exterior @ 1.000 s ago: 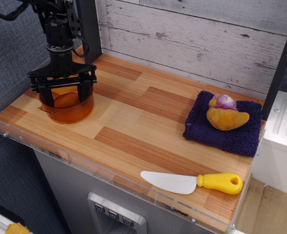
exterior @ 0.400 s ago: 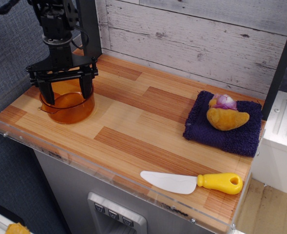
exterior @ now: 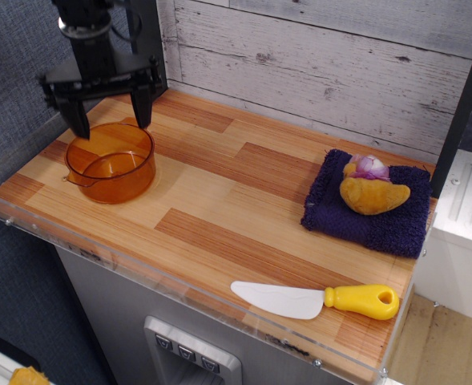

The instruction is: Move the pot to the middle of the table

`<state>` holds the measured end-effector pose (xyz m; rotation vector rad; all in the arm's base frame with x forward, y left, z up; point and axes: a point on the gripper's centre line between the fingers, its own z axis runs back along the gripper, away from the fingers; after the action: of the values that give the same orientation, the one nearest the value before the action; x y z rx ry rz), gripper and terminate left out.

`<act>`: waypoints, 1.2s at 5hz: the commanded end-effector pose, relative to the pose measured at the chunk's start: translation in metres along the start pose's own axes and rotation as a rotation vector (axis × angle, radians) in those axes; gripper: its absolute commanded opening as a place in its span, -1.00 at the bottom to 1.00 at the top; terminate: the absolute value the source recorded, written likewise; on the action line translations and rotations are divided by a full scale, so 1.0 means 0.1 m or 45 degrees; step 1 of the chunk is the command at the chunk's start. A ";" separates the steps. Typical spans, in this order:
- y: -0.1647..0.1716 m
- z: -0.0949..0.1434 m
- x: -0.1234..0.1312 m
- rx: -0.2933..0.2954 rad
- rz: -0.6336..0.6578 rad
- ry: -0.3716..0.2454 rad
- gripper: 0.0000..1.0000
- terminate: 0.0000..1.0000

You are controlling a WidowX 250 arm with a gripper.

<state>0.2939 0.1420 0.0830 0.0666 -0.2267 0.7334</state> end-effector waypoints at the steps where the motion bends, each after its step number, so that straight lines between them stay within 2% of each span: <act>1: -0.19 0.19 0.00 -0.064 -0.132 -0.068 1.00 -1.00; 2: -0.27 0.10 -0.06 -0.068 -0.157 -0.029 1.00 -1.00; 3: -0.22 -0.01 -0.11 -0.051 -0.130 0.007 1.00 -1.00; 6: 0.12 -0.49 -0.37 0.059 -0.070 0.139 1.00 -1.00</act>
<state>0.2753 0.1281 0.0163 0.0702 -0.0731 0.6825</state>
